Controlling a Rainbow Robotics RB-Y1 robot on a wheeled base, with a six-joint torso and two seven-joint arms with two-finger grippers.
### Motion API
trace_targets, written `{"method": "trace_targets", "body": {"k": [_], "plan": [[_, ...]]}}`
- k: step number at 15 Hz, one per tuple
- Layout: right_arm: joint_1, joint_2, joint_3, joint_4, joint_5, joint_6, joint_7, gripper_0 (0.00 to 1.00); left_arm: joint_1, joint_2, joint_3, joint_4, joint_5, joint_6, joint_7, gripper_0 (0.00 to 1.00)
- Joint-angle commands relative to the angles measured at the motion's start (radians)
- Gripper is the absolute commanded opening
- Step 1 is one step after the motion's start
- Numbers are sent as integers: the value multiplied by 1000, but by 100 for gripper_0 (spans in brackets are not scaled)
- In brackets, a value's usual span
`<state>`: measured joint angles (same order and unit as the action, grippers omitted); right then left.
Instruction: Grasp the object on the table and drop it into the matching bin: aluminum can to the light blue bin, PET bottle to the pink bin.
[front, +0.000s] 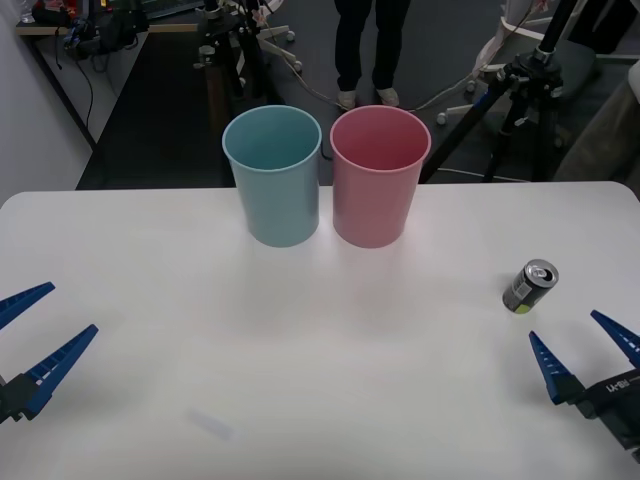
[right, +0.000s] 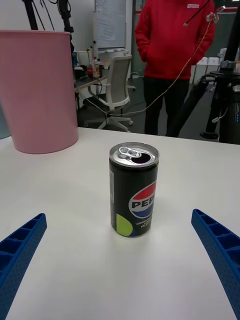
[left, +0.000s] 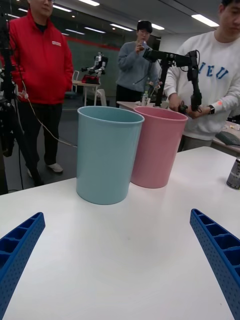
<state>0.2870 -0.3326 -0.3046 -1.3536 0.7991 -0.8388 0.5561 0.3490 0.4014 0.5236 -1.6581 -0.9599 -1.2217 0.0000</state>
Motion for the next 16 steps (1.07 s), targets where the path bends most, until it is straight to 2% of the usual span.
{"method": "trace_targets", "body": {"k": [1,4,10,16], "plan": [[-54,6,12,65,3,0,24,100,0,0,0,0,0,0,0,100],[-104,6,12,120,5,7,38,100,0,0,0,0,0,0,0,100],[-161,6,45,133,6,118,45,100,0,0,0,0,0,0,0,100],[-253,4,65,208,17,165,45,100,0,0,0,0,0,0,0,100]]}}
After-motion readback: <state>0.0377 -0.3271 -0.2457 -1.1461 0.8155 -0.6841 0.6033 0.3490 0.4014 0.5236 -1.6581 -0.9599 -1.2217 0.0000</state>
